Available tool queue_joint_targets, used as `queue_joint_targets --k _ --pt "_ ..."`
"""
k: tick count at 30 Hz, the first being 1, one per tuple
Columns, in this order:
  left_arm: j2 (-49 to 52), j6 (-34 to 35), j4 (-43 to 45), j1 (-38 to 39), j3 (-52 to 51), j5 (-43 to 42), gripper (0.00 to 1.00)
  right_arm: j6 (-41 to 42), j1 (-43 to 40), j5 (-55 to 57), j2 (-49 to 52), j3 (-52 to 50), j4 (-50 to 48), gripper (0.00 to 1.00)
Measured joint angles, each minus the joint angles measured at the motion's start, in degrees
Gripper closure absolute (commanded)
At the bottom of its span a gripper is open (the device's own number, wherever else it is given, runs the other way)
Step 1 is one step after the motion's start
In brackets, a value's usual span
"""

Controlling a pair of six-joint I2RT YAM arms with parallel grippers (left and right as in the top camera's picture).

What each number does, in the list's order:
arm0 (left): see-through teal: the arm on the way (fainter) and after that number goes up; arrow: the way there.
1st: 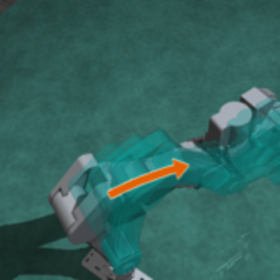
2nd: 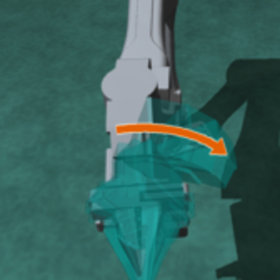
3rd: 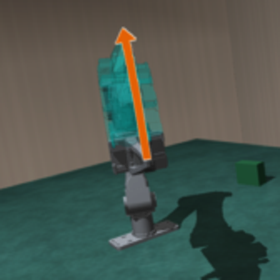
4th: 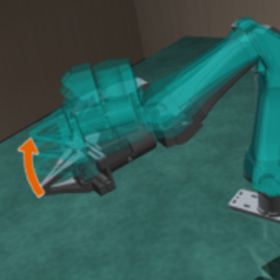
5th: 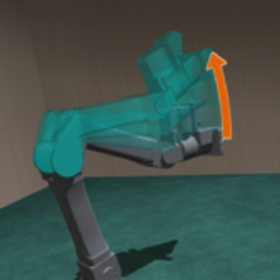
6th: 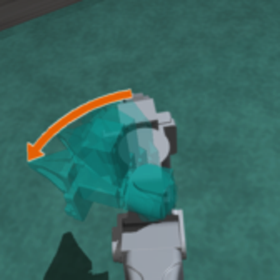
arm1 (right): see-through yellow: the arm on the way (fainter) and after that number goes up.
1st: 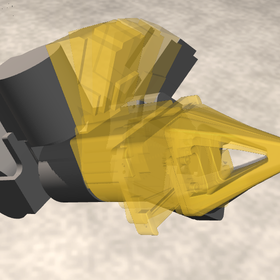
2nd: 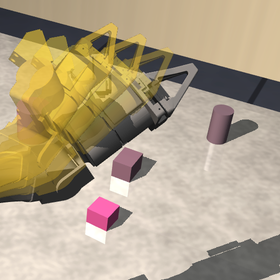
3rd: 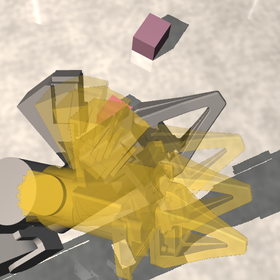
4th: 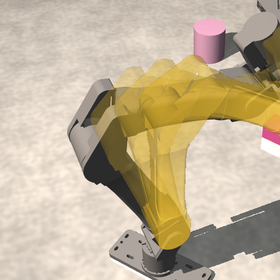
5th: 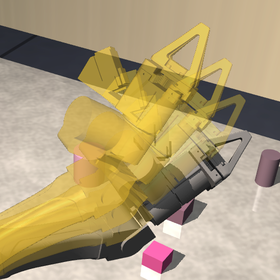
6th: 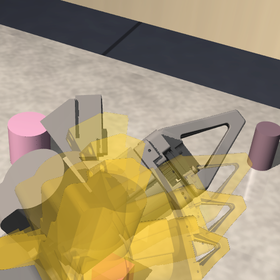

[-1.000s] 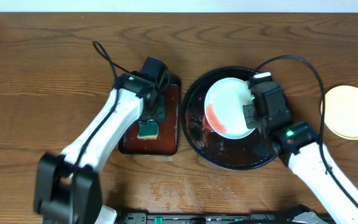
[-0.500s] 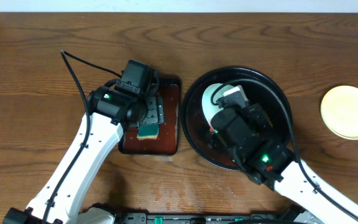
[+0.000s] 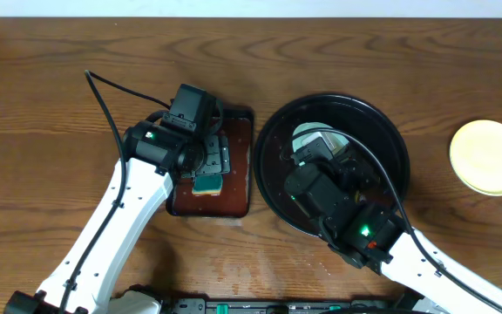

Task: Clean dirty plates on tray and stack at the side
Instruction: 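Return the sponge to the black tray and release it, then lift the pale green plate with the right gripper and stack it right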

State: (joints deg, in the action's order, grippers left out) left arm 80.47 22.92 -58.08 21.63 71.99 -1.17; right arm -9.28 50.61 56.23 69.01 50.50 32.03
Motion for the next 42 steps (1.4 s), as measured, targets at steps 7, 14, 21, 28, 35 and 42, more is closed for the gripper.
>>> queue_joint_targets --k 7,14,21,28,35,42 --pt "0.0 0.0 0.0 0.0 0.0 0.0 0.17 -0.3 0.0 0.2 0.0 0.0 -0.2 0.99" --pt "0.0 0.0 0.0 0.0 0.0 0.0 0.17 -0.3 0.0 0.2 0.0 0.0 -0.8 0.99" --pt "0.0 0.0 0.0 0.0 0.0 0.0 0.17 -0.3 0.0 0.2 0.0 0.0 -0.8 0.99" --pt "0.0 0.0 0.0 0.0 0.0 0.0 0.17 -0.3 0.0 0.2 0.0 0.0 -0.8 0.99" --pt "0.0 0.0 0.0 0.0 0.0 0.0 0.17 -0.3 0.0 0.2 0.0 0.0 -0.8 0.99" --pt "0.0 0.0 0.0 0.0 0.0 0.0 0.17 0.8 0.0 0.2 0.0 0.0 0.1 0.99"
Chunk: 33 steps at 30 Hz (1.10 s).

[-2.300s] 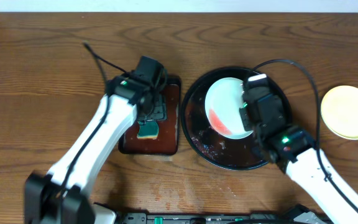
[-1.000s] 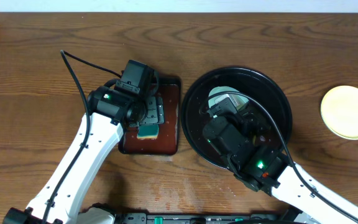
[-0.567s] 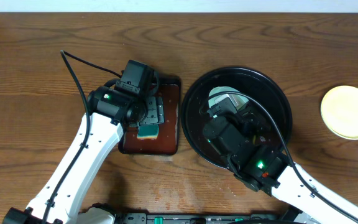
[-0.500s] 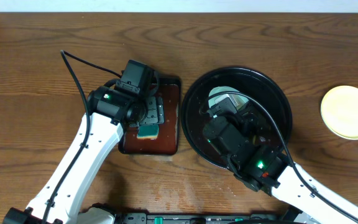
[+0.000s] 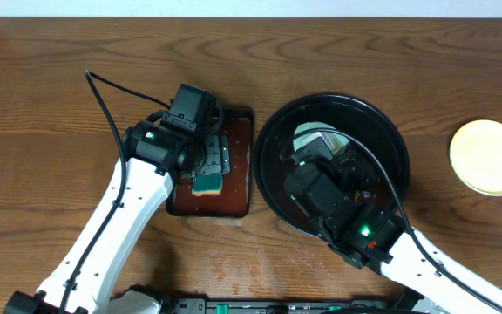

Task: Clean dirty plates on tray and stack at the side
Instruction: 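Lift the pale green plate with the right gripper and stack it right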

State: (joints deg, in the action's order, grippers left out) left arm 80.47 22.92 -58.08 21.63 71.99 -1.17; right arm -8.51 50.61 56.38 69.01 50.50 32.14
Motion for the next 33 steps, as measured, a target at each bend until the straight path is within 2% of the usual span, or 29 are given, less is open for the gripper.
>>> queue_joint_targets --k 11,17,21,25,29,33 --pt "0.0 0.0 0.0 0.0 0.0 0.0 0.16 7.0 -1.4 -5.4 0.0 0.0 1.1 0.99" --pt "0.0 0.0 0.0 0.0 0.0 0.0 0.16 12.4 -8.6 -9.8 0.0 0.0 2.7 0.99" --pt "0.0 0.0 0.0 0.0 0.0 0.0 0.16 17.4 -19.9 -20.4 -0.1 0.0 4.5 0.99" --pt "0.0 0.0 0.0 0.0 0.0 0.0 0.16 20.1 -35.8 -37.6 -0.1 0.0 3.9 0.99" --pt "0.0 0.0 0.0 0.0 0.0 0.0 0.16 22.2 -56.0 -54.2 -0.1 0.0 1.7 0.99" --pt "0.0 0.0 0.0 0.0 0.0 0.0 0.16 25.9 -74.0 -63.2 0.2 0.0 -1.1 0.99"
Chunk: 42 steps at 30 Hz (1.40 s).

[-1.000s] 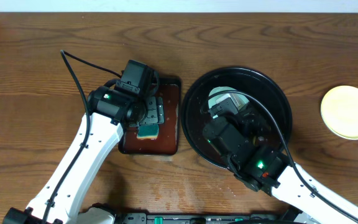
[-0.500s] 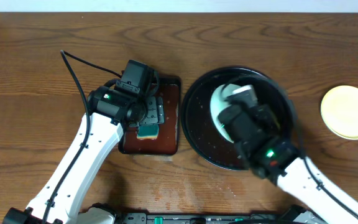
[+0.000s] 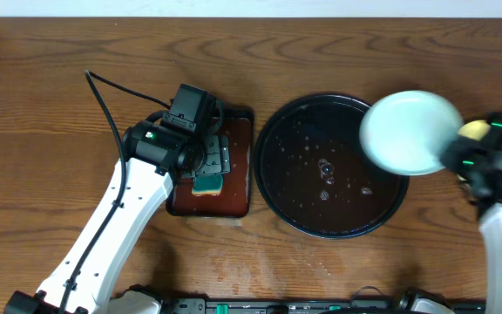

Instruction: Clean dirty plates on tray and stack at the side

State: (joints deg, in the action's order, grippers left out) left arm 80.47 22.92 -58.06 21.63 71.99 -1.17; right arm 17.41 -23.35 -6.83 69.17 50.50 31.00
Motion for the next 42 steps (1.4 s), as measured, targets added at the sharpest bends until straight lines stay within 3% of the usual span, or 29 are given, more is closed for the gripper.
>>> queue_joint_targets --k 4,7,15,16,19,22,27,32,33,34,35,38,42 --pt "0.0 0.0 0.0 0.0 0.0 0.0 0.16 4.3 -14.3 -3.3 3.0 0.0 -2.3 0.99" --pt "0.0 0.0 0.0 0.0 0.0 0.0 0.16 7.0 -20.0 -3.1 6.8 0.0 -3.5 0.99" --pt "0.0 0.0 0.0 0.0 0.0 0.0 0.16 10.9 -25.4 0.0 18.8 0.0 -10.3 0.99" --pt "0.0 0.0 0.0 0.0 0.0 0.0 0.16 10.9 -25.4 0.3 20.0 0.0 -11.3 0.93" --pt "0.0 0.0 0.0 0.0 0.0 0.0 0.16 9.2 -25.4 -1.8 21.6 -0.1 -16.0 0.58" --pt "0.0 0.0 0.0 0.0 0.0 0.0 0.16 6.5 -24.6 -7.5 21.3 0.0 -18.6 0.48" --pt "0.0 0.0 0.0 0.0 0.0 0.0 0.16 4.7 -17.9 -17.2 16.9 0.0 -18.3 0.46" --pt "0.0 0.0 0.0 0.0 0.0 0.0 0.16 2.5 -3.0 -26.4 3.9 0.5 -11.1 0.45" --pt "0.0 0.0 0.0 0.0 0.0 0.0 0.16 1.8 0.0 -27.1 1.9 0.6 -9.9 0.43" --pt "0.0 0.0 0.0 0.0 0.0 0.0 0.16 1.1 4.0 -28.0 -0.7 0.7 -8.3 0.33" --pt "0.0 0.0 0.0 0.0 0.0 0.0 0.16 0.4 8.1 -28.7 -3.3 0.7 -7.0 0.01" --pt "0.0 0.0 0.0 0.0 0.0 0.0 0.16 -1.8 21.0 -29.7 -10.3 0.8 -5.0 0.01" --pt "0.0 0.0 0.0 0.0 0.0 0.0 0.16 -2.7 31.1 -29.7 -15.2 0.9 -4.5 0.01"
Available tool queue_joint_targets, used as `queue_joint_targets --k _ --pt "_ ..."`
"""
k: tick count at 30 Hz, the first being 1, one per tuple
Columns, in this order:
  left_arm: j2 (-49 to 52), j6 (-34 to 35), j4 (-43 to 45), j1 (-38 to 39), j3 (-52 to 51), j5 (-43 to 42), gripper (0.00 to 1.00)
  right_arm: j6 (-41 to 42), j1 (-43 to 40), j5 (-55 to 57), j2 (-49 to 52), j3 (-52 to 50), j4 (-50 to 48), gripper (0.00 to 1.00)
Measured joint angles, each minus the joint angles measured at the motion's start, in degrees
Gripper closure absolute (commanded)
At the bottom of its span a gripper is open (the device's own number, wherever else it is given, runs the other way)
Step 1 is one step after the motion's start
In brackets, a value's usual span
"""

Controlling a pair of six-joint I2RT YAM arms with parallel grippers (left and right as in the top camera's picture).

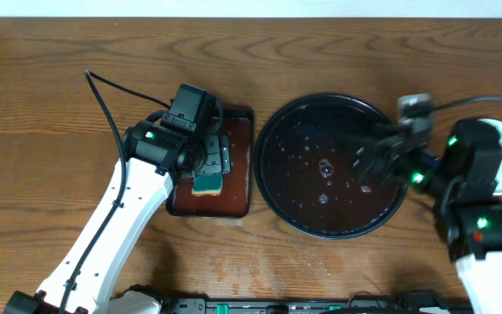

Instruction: Clean dirty plates on tray and stack at the side

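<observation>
The black round tray point(299, 205) holds only water drops and specks. A pale plate lies at the table's right edge, partly hidden behind my right arm. My right gripper point(362, 163) reaches left over the tray's right half, fingers spread, holding nothing. My left gripper point(206, 164) hangs over the brown rectangular tray point(238, 166), fingers apart, with the green-and-yellow sponge point(207, 184) lying at their tips.
A black cable point(103, 100) runs from the left arm across the wood table point(42, 105). The table's far edge meets a pale wall at the top.
The right gripper held the pale plate in the air over the round tray's right rim. The plate now lies at the right edge where the yellow plate was, and the gripper is open over the tray.
At the first two moments the right gripper was down on the pale plate inside the round tray, a yellow plate lying at the right edge. Then the plate hung over the tray's right rim; now it rests at the side. The left arm stayed over the sponge throughout.
</observation>
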State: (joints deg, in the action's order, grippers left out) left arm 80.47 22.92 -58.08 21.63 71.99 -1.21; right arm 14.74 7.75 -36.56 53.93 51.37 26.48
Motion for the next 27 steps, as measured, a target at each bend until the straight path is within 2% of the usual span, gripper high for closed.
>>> queue_joint_targets --k 5,15,20,27 --pt "0.0 0.0 0.0 0.0 0.0 0.0 0.16 -3.1 9.3 1.1 -2.8 0.0 1.1 0.01" --pt "0.0 0.0 0.0 0.0 0.0 0.0 0.16 -15.8 9.4 17.9 -7.8 -1.1 4.1 0.01" --pt "0.0 0.0 0.0 0.0 0.0 0.0 0.16 -18.3 8.5 28.3 -21.4 -9.6 1.1 0.01" --pt "0.0 0.0 0.0 0.0 0.0 0.0 0.16 -19.0 4.3 33.1 -40.0 -26.7 -0.3 0.01"
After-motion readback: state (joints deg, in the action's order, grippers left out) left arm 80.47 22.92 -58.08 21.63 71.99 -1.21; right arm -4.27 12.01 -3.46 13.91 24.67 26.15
